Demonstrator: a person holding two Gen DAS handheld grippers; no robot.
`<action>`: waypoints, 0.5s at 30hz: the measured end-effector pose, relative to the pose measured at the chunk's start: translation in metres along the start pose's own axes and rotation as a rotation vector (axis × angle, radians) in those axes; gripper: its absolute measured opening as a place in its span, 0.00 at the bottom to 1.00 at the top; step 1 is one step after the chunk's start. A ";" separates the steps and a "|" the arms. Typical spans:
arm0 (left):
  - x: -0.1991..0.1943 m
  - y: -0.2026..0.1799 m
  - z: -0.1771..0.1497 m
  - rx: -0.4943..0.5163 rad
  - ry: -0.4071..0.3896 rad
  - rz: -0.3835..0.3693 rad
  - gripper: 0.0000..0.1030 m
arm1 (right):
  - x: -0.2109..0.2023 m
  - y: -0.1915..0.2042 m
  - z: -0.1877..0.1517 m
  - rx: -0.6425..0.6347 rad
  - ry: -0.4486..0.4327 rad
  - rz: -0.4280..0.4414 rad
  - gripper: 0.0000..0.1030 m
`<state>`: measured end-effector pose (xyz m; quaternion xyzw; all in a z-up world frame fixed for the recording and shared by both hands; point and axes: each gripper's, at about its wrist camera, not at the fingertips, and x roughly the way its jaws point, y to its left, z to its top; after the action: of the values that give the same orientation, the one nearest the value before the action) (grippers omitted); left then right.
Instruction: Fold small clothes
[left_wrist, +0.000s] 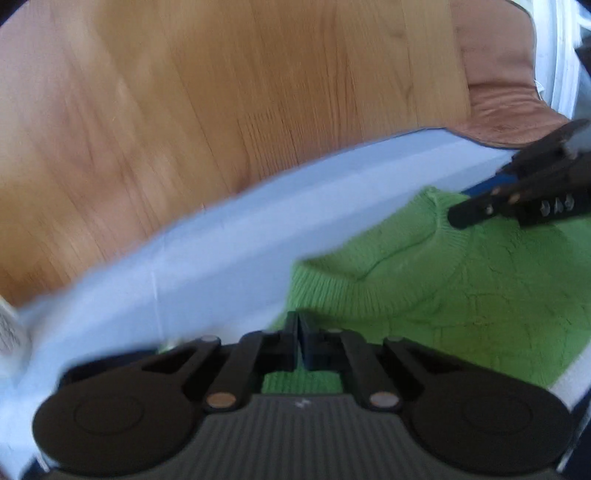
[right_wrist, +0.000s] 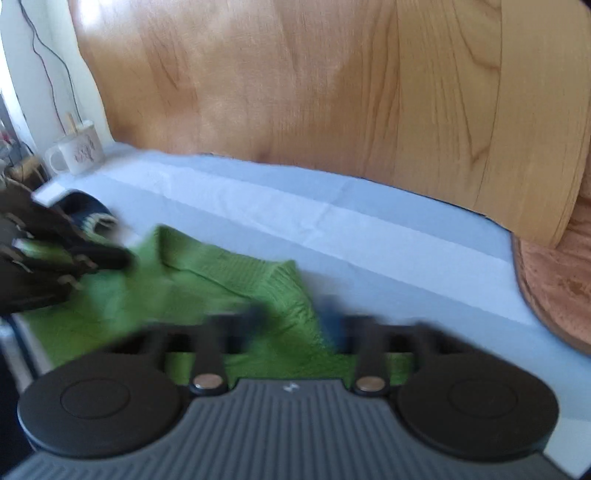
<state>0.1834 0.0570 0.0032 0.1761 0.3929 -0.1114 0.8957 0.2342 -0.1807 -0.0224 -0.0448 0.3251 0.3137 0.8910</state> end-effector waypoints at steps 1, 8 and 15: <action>-0.004 -0.006 0.008 -0.002 -0.015 0.009 0.02 | -0.007 0.001 0.003 -0.010 -0.043 -0.017 0.15; 0.030 -0.009 0.086 -0.065 -0.116 0.158 0.02 | 0.005 -0.032 0.037 0.033 -0.201 -0.255 0.15; 0.012 0.023 0.064 -0.187 -0.043 0.101 0.06 | 0.013 -0.051 0.023 0.180 -0.130 -0.254 0.47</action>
<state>0.2415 0.0514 0.0398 0.1087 0.3731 -0.0328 0.9208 0.2842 -0.2082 -0.0183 0.0147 0.2855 0.1704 0.9430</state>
